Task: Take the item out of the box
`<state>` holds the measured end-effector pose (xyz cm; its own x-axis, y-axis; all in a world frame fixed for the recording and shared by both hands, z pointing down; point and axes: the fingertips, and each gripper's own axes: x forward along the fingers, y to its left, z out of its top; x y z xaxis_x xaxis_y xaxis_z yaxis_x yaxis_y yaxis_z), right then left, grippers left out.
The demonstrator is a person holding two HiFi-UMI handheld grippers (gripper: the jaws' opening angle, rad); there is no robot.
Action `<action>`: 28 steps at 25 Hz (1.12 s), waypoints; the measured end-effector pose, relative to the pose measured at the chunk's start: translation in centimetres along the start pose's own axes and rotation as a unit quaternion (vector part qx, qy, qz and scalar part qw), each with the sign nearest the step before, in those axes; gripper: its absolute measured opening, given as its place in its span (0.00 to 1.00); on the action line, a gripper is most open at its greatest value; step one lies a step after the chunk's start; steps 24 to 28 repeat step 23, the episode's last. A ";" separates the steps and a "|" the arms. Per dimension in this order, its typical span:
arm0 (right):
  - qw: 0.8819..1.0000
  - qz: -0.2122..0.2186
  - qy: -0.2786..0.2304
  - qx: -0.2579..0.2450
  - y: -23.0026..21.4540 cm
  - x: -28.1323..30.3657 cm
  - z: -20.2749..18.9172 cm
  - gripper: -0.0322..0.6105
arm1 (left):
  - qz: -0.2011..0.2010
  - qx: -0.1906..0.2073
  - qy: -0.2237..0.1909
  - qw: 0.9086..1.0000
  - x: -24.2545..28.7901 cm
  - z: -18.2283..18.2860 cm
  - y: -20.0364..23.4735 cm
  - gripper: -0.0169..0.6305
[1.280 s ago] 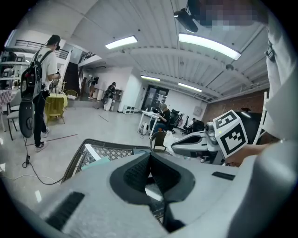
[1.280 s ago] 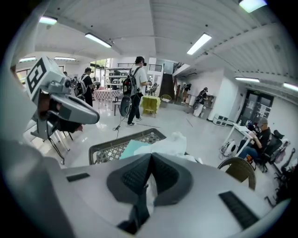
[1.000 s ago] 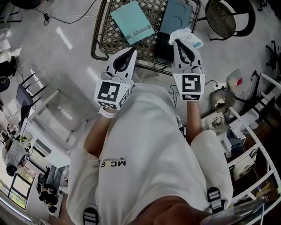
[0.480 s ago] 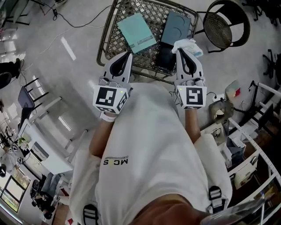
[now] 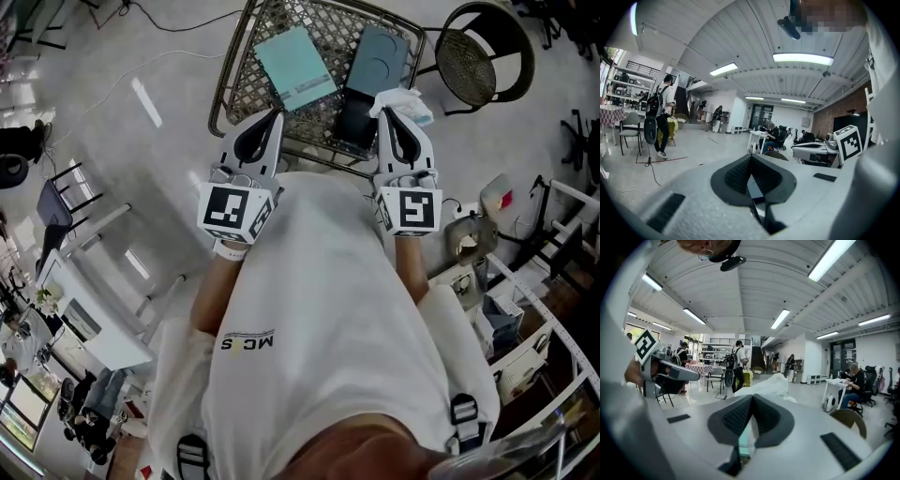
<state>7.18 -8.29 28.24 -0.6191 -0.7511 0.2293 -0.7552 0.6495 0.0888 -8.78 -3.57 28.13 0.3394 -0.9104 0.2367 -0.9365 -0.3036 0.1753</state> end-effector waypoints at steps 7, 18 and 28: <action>1.000 0.004 -0.003 -0.001 0.3 -0.2 0.2 0.08 | 0.005 -0.001 0.000 1.000 -0.3 0.1 -0.2 0.06; 1.000 0.006 -0.010 -0.007 0.4 -0.1 0.7 0.08 | 0.005 0.003 0.002 1.000 -0.3 0.0 -0.4 0.06; 1.000 0.013 -0.015 -0.018 0.3 -0.2 0.9 0.08 | 0.007 0.001 0.003 1.000 -0.3 -0.2 -0.5 0.06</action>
